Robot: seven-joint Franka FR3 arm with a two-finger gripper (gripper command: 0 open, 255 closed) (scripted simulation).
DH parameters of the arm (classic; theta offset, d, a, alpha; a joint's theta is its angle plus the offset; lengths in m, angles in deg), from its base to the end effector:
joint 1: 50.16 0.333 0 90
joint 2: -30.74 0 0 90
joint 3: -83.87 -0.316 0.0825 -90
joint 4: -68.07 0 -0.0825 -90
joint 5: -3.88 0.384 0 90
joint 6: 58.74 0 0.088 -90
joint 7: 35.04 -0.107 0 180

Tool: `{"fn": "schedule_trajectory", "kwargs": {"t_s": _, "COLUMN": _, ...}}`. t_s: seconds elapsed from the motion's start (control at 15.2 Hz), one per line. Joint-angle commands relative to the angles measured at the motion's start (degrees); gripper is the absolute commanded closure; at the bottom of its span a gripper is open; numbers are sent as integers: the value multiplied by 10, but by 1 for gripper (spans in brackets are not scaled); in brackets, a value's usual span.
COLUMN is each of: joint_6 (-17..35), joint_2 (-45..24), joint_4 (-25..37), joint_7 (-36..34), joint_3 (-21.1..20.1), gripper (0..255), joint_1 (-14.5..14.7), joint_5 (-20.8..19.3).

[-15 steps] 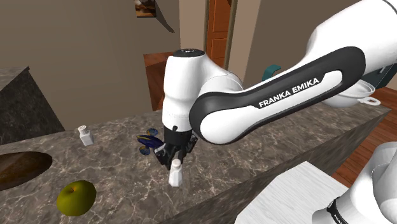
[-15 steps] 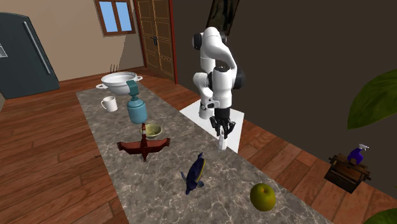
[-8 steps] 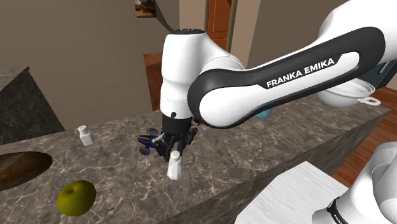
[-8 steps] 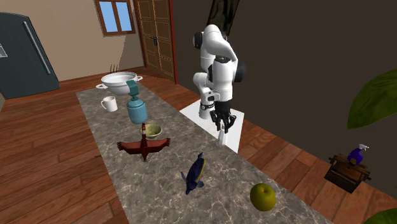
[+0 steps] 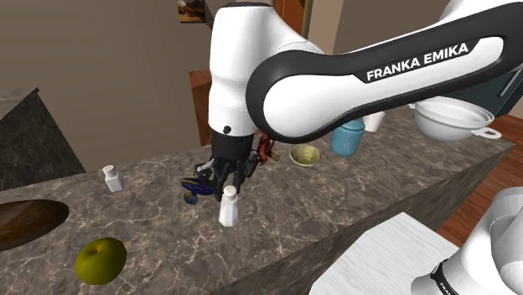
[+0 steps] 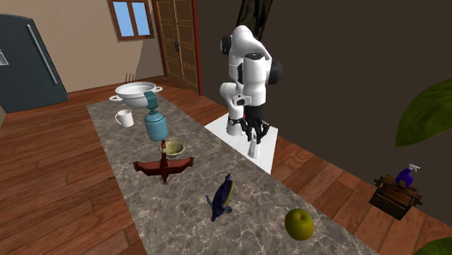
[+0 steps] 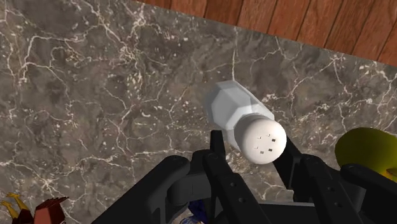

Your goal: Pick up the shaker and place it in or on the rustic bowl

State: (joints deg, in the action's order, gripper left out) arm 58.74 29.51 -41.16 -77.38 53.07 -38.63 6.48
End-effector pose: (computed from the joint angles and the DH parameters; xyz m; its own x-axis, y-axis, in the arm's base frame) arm 0.4268 0.3896 0.4966 0.9982 -0.0228 0.0560 -0.0158 -0.9922 -0.1234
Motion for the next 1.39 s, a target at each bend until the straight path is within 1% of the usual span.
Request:
{"fn": "schedule_trajectory", "kwargs": {"t_s": 0.0, "joint_6": -16, "joint_2": 5, "joint_4": 12, "joint_7": 1, "joint_3": 0, "gripper": 255, "joint_1": -1, "joint_5": 2}}
{"fn": "schedule_trajectory", "kwargs": {"t_s": 0.33, "joint_6": -51, "joint_2": 9, "joint_4": 43, "joint_7": 1, "joint_3": 1, "gripper": 255, "joint_1": -1, "joint_5": 4}}
{"fn": "schedule_trajectory", "kwargs": {"t_s": 0.79, "joint_6": -63, "joint_2": 54, "joint_4": 8, "joint_7": 112, "joint_3": 54, "gripper": 255, "joint_1": -49, "joint_5": 38}}
{"fn": "schedule_trajectory", "kwargs": {"t_s": 1.32, "joint_6": -86, "joint_2": 67, "joint_4": 7, "joint_7": 226, "joint_3": 118, "gripper": 255, "joint_1": -98, "joint_5": 50}}
